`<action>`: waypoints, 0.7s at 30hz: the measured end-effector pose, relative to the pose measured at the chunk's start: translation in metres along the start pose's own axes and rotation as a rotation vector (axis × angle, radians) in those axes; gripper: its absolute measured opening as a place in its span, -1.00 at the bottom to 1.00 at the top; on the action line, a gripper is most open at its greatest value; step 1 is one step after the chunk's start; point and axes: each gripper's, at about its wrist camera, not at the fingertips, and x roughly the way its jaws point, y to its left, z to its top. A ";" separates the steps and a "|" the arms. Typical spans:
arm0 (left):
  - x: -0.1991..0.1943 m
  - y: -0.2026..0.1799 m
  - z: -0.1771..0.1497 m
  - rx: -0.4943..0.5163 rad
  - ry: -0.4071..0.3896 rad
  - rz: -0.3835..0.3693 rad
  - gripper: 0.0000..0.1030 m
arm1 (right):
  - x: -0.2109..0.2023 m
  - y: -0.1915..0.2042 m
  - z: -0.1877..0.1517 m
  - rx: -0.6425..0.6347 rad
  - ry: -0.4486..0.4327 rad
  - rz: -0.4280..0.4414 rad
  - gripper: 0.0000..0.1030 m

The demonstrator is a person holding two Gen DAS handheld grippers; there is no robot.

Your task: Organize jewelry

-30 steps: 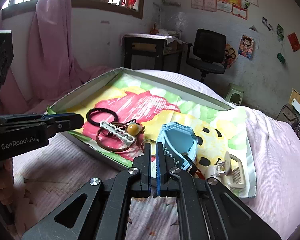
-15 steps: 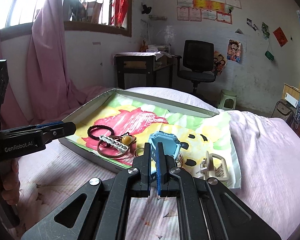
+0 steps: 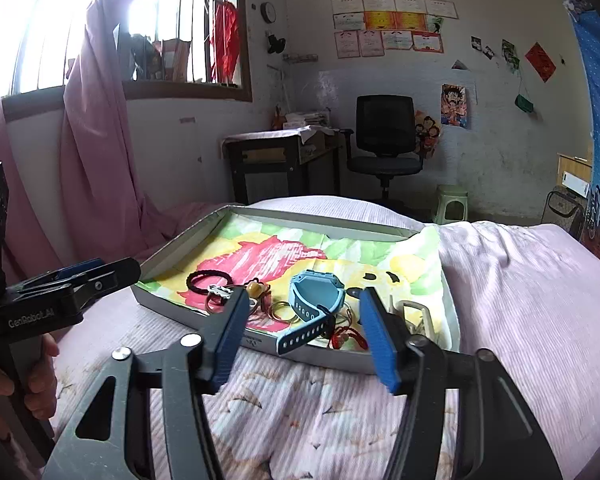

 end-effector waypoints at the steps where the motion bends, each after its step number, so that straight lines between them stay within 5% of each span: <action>1: -0.003 -0.001 -0.001 0.009 -0.007 0.001 0.98 | -0.002 -0.001 -0.001 0.006 -0.002 0.000 0.25; 10: -0.028 -0.011 -0.020 0.059 -0.029 -0.021 0.99 | -0.022 -0.013 -0.015 0.040 -0.018 -0.007 0.76; 21: -0.058 -0.004 -0.043 -0.006 -0.071 -0.005 0.99 | -0.053 -0.022 -0.038 0.066 -0.044 -0.012 0.96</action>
